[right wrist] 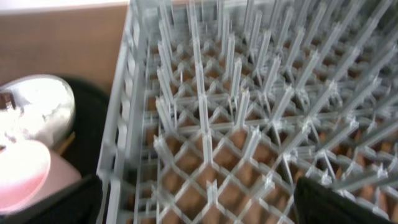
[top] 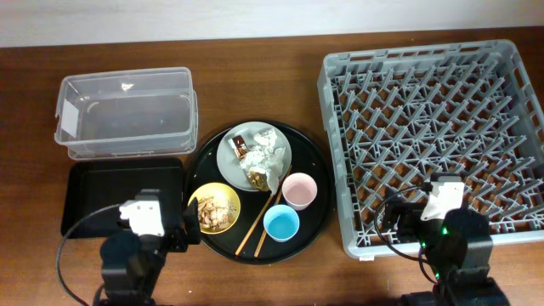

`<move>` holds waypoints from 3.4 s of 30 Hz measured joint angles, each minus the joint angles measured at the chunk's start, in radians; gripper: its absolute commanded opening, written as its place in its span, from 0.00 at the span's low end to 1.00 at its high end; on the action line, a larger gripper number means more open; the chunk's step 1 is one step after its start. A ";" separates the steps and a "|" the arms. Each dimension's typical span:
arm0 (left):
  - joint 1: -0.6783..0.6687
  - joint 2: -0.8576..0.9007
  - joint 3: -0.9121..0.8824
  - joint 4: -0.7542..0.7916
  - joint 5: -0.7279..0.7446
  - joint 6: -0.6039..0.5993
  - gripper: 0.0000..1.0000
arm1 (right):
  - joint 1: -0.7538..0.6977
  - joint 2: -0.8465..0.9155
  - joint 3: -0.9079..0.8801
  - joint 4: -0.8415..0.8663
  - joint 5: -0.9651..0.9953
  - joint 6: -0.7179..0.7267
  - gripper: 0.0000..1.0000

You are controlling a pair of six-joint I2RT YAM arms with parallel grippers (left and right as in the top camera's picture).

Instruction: Sort waste into correct bins and load items into the dishwasher rack

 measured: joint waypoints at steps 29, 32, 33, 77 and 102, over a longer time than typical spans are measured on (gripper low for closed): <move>-0.372 1.421 0.612 0.123 -0.002 -0.239 0.00 | 0.000 0.443 0.426 -0.449 -0.054 0.003 0.99; -0.354 1.275 0.654 -0.007 -0.114 -0.239 0.00 | 0.000 0.443 0.426 -0.449 -0.053 0.002 0.99; -0.341 1.209 0.665 -0.009 -0.135 -0.240 0.00 | 0.000 0.443 0.426 -0.449 -0.054 0.003 0.99; 0.011 1.230 0.701 0.269 -0.306 -0.161 0.57 | 0.000 0.487 0.428 -0.471 -0.057 0.002 0.99; -0.575 1.336 0.716 -0.485 -0.170 -0.385 0.00 | 0.000 0.489 0.428 -0.476 -0.060 0.003 0.99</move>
